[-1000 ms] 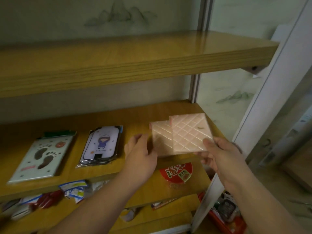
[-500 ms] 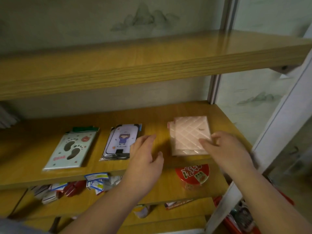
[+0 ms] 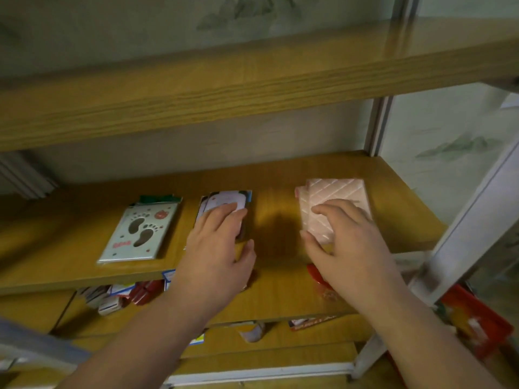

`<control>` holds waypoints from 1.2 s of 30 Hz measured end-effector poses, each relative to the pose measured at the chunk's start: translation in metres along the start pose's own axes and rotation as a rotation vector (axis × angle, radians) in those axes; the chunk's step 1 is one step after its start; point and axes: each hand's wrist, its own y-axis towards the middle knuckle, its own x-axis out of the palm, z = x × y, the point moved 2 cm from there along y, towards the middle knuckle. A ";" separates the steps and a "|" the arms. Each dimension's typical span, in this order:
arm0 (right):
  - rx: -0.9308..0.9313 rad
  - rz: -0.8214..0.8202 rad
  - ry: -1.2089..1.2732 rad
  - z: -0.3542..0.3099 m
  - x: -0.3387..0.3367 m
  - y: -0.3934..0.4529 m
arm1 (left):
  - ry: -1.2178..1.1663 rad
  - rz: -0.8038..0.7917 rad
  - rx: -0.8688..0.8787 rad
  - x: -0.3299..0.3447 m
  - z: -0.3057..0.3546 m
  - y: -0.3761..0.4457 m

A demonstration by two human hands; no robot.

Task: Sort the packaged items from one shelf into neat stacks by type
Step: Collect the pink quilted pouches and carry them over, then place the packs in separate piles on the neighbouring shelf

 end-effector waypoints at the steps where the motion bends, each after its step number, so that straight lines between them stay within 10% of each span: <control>1: -0.019 -0.006 0.010 -0.005 0.005 -0.002 | 0.017 0.007 0.002 -0.004 -0.005 -0.002; 36: -0.363 -0.191 0.154 -0.488 0.224 -0.094 | 0.051 0.301 -0.382 -0.283 -0.421 -0.298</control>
